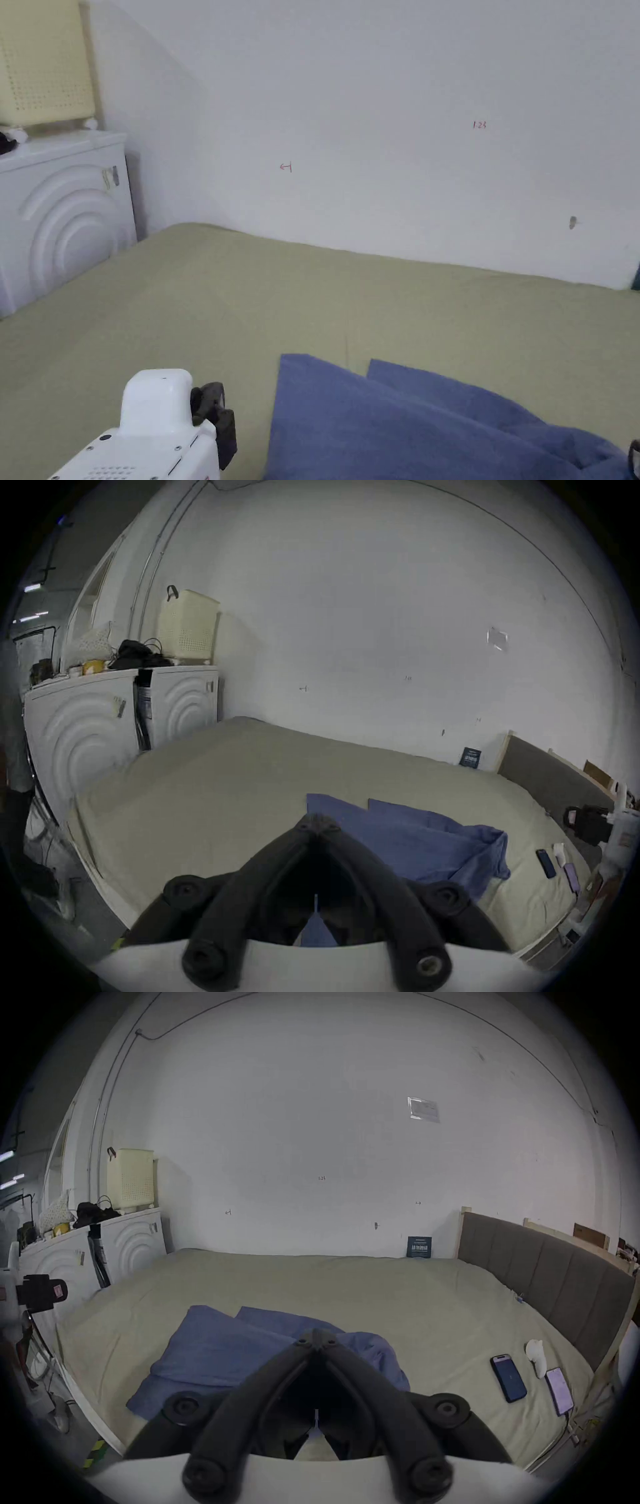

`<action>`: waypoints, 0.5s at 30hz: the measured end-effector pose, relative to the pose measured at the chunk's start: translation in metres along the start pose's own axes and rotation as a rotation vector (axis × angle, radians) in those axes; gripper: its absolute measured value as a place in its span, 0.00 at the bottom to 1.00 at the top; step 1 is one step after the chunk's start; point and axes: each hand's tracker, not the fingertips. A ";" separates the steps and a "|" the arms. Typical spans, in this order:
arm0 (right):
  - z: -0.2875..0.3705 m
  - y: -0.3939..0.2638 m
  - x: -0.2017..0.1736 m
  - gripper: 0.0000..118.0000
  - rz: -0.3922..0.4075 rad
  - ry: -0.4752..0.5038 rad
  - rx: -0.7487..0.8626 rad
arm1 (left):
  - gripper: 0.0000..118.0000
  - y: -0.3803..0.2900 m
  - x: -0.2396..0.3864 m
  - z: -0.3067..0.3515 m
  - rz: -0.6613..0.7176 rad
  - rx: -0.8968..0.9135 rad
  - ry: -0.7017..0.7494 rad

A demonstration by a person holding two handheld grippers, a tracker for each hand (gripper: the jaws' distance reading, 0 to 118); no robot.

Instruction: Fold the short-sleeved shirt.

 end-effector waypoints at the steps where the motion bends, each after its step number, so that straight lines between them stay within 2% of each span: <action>1: 0.001 0.001 -0.001 0.01 0.010 -0.007 0.009 | 0.00 0.002 0.002 -0.002 0.000 0.001 0.001; 6: -0.007 0.007 0.005 0.01 0.016 -0.010 0.020 | 0.00 0.026 0.019 -0.028 -0.051 0.021 0.000; 10: -0.024 0.010 0.015 0.01 -0.013 -0.019 0.000 | 0.00 0.062 0.030 -0.103 -0.156 -0.015 -0.034; 14: -0.044 0.006 0.025 0.01 -0.014 -0.031 -0.038 | 0.00 0.097 0.033 -0.222 -0.206 -0.268 -0.117; 15: -0.048 0.005 0.026 0.01 -0.004 -0.039 -0.048 | 0.00 0.101 0.032 -0.252 -0.173 -0.314 -0.140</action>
